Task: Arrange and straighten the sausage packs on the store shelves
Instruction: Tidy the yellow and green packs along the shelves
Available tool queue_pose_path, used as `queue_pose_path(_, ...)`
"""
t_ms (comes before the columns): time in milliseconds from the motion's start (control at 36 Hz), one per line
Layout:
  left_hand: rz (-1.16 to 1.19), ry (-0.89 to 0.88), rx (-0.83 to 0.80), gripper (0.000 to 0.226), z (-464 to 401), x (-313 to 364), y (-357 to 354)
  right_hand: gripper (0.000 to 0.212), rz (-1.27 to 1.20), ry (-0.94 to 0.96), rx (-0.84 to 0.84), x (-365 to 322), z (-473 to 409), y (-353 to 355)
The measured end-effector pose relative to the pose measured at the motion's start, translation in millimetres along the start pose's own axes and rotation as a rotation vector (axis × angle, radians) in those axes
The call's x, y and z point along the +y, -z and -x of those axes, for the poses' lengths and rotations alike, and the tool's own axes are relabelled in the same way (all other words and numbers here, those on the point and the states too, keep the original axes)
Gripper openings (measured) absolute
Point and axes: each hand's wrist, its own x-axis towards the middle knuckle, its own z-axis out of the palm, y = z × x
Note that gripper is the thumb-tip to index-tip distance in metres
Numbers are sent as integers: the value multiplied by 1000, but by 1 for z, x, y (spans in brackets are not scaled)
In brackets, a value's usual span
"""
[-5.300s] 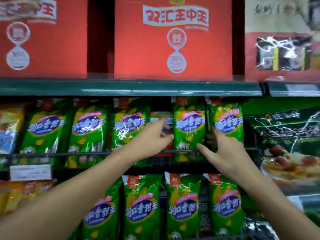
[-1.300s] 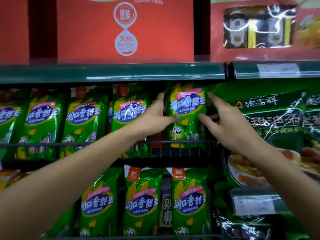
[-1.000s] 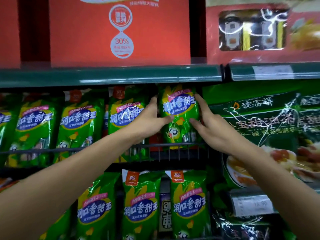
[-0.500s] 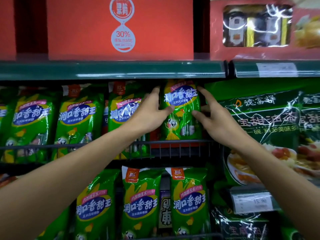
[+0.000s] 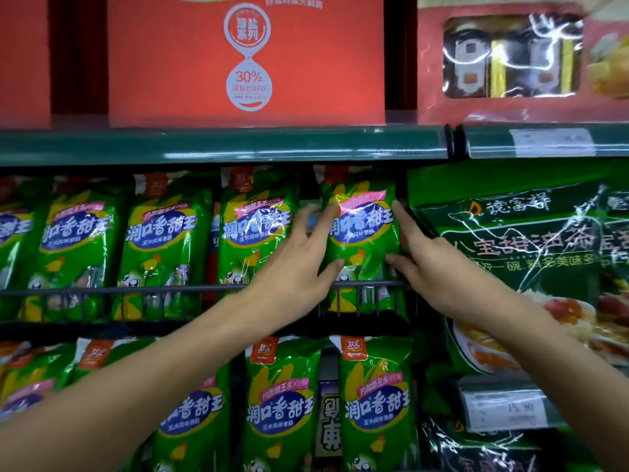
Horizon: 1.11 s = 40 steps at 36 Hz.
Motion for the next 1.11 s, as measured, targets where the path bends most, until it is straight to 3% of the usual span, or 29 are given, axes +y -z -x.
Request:
queue_pose_path(139,-166,-260,136,66,4,-11,-6,74,205,63,227,-2,13,-4)
queue_pose_path(250,-262,-294,102,65,-7,-17,-11,69,248,323,389,-12,14,-16)
queue_pose_path(389,-327,-299,95,65,-14,-22,-13,70,278,310,303,-4,-12,-35)
queue_pose_path(639,-392,-188,36,66,-30,-27,4,73,309,195,419,-16,-27,-39)
queue_pose_path(806,-345,-225,78,64,-13,-24,0,68,160,247,358,-13,-7,-30)
queue_pose_path(917,-352,-290,70,56,15,-29,-6,71,79,137,362,-8,26,-28)
queue_pose_path(1000,-439,-299,20,54,22,-33,-11,71,214,48,301,-6,38,-25)
queue_pose_path(1111,-470,-290,-14,58,18,-31,-10,72,315,78,254,-3,39,-27)
